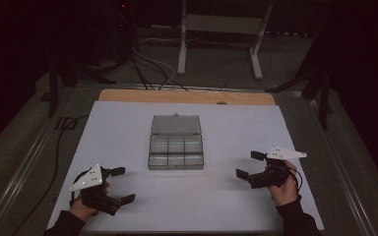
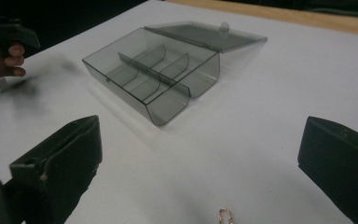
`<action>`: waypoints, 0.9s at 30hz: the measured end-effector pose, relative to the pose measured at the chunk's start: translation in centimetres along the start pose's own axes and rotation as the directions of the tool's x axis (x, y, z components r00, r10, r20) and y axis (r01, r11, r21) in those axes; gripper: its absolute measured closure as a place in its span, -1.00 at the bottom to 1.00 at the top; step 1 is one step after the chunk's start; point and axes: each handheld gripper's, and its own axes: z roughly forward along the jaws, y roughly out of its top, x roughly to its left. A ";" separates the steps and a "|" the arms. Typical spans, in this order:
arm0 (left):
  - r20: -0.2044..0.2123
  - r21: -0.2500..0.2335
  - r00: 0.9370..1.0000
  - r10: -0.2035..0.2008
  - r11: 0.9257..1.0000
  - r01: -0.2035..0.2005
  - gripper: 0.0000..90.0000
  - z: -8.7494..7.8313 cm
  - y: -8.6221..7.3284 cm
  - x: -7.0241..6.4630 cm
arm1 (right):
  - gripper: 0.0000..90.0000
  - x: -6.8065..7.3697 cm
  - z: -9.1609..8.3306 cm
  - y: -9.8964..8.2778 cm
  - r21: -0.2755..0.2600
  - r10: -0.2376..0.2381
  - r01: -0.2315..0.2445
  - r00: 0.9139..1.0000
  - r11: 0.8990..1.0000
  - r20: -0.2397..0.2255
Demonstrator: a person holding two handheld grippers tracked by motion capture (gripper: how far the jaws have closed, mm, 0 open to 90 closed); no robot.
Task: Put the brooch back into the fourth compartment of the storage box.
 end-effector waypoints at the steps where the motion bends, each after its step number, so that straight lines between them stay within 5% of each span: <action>1: -0.001 0.001 1.000 0.002 1.000 -0.002 -0.97 0.0 0.0 0.0 | -1.00 -0.1 0.1 0.0 0.004 0.003 -0.003 1.000 1.000 0.002; 19: 0.005 -0.001 1.000 0.002 1.000 -0.002 -0.97 0.0 0.0 0.0 | -1.00 -1.8 1.9 -0.9 0.084 0.024 -0.021 0.999 0.996 -0.040; 23: 0.006 -0.002 1.000 -0.001 1.000 0.001 -0.97 0.0 0.0 0.0 | -1.00 -2.1 2.1 -1.2 0.128 0.056 -0.050 0.998 0.991 -0.041; 27: 0.006 -0.002 1.000 -0.002 1.000 0.002 -0.97 0.0 0.0 0.0 | -0.91 -2.2 2.5 -1.8 0.190 0.087 -0.088 0.996 0.978 0.009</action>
